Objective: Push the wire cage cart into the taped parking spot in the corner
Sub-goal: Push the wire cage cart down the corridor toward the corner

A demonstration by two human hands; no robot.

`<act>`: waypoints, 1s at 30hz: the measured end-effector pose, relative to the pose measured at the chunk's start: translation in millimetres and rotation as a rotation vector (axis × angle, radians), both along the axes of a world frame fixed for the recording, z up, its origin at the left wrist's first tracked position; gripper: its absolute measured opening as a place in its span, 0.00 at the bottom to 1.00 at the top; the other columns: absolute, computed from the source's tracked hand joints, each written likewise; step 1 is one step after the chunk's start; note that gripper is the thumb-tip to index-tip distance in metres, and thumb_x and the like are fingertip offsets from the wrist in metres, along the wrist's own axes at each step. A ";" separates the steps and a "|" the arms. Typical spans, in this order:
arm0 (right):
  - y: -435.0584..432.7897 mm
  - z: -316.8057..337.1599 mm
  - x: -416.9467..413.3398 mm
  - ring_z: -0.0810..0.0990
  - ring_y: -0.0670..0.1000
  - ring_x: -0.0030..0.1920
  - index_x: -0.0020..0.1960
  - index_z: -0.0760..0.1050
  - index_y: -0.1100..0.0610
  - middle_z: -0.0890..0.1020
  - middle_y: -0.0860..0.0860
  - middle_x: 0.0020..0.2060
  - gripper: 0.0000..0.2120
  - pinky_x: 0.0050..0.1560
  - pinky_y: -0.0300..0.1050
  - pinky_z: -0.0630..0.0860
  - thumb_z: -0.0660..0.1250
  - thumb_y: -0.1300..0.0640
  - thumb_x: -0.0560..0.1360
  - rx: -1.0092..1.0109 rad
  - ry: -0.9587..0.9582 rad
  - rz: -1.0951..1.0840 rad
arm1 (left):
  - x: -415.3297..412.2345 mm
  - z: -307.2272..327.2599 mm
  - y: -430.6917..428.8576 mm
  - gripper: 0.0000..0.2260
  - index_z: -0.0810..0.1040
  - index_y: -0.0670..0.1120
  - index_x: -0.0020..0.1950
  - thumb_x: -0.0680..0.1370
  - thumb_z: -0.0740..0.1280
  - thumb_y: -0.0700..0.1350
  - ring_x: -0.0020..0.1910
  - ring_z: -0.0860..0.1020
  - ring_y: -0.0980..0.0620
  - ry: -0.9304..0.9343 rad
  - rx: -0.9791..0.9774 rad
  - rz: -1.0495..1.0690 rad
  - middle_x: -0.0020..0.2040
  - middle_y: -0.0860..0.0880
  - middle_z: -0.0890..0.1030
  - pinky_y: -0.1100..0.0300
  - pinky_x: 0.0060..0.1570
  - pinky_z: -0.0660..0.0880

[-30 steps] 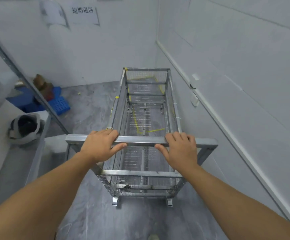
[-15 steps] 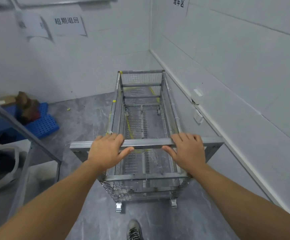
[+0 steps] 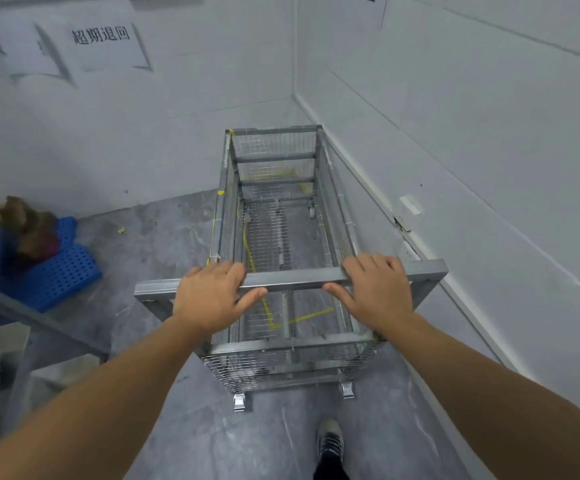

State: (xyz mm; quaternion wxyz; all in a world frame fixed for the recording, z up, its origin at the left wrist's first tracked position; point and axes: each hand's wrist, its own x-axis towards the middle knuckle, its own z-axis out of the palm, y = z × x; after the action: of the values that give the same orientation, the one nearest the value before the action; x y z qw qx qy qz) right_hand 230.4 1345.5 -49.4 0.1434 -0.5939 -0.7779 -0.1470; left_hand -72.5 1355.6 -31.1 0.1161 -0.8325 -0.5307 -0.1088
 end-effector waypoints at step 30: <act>166.0 4.2 13.6 0.77 0.53 0.41 0.47 0.73 0.52 0.79 0.48 0.40 0.30 0.43 0.50 0.70 0.45 0.29 0.77 -0.079 -0.019 0.123 | 8.8 2.7 144.2 0.23 0.64 0.52 0.39 0.76 0.49 0.71 0.31 0.70 0.52 0.019 -0.068 0.088 0.34 0.54 0.71 0.57 0.34 0.64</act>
State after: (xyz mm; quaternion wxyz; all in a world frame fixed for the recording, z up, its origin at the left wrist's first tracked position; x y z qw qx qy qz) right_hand 244.0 1511.5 -45.1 0.1213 -0.5489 -0.8193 -0.1125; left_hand -63.7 1499.8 -28.4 0.0974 -0.8129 -0.5689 -0.0778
